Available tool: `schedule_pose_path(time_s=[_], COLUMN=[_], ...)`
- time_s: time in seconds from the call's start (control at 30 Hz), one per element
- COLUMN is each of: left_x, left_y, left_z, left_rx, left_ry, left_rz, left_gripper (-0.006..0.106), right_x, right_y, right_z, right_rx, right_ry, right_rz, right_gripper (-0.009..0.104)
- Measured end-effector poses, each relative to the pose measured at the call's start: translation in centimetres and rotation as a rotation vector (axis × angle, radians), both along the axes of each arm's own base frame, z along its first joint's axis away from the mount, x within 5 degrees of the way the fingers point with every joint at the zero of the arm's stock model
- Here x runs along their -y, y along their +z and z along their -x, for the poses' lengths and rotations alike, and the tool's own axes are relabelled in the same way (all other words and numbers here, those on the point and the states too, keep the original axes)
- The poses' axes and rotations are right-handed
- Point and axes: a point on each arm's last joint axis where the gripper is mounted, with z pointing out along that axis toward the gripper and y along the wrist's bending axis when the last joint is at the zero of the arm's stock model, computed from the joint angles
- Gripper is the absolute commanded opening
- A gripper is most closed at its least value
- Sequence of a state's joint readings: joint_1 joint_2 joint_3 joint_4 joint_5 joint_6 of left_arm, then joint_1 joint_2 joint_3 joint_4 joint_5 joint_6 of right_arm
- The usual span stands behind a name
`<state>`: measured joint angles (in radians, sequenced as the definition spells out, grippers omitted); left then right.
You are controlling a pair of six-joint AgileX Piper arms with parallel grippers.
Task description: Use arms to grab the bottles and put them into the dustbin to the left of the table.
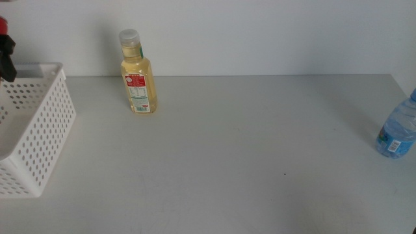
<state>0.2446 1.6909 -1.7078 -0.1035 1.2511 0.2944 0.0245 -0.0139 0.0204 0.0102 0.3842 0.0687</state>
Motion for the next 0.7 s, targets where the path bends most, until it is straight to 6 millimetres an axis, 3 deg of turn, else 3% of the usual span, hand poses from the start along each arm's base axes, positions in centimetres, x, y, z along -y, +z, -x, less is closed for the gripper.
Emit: schedule_pose_path(time_s=[0.7], left_x=[-4.1], left_y=[-9.8], left_z=[-4.6], left_rx=[-0.257], left_ry=[0.025], left_rz=[-0.044], left_gripper=[-0.002], right_x=[0.0], right_y=[0.0], right_z=[0.0], right_rx=[0.000], right_ry=[0.000], right_rz=[0.000], right_gripper=[0.069])
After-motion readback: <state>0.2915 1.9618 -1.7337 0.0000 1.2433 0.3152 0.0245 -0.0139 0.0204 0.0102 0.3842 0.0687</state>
